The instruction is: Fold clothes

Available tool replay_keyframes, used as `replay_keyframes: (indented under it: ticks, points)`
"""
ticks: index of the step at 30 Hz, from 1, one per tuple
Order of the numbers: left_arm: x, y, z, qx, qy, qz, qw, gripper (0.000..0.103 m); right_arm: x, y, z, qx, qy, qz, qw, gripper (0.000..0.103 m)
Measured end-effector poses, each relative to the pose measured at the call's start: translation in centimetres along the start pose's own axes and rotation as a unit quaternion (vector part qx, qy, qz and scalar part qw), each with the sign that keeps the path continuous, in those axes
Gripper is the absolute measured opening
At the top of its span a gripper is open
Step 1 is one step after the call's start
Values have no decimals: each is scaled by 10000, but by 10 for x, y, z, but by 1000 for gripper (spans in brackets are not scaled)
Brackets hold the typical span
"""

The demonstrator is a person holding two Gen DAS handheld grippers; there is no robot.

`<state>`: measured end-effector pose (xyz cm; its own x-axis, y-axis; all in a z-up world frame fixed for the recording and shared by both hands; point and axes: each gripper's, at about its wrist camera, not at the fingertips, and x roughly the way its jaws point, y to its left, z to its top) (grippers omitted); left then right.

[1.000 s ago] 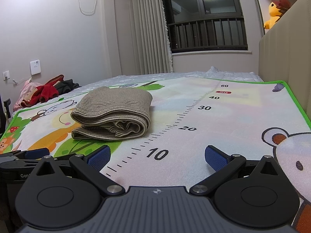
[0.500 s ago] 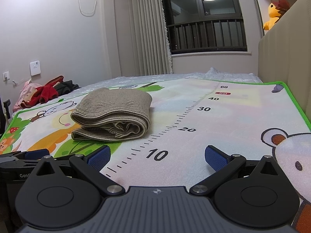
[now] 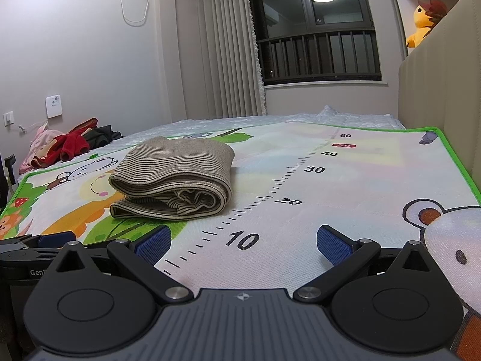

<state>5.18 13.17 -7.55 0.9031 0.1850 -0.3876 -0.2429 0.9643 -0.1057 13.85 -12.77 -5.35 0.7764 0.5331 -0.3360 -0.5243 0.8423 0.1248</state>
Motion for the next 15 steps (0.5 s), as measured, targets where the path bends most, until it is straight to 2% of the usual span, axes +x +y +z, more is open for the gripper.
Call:
replay_keyframes:
  ticks: [15]
  points:
    - [0, 0, 0, -12, -8, -6, 10000, 103, -1, -1, 0, 7, -13, -1, 10000, 103]
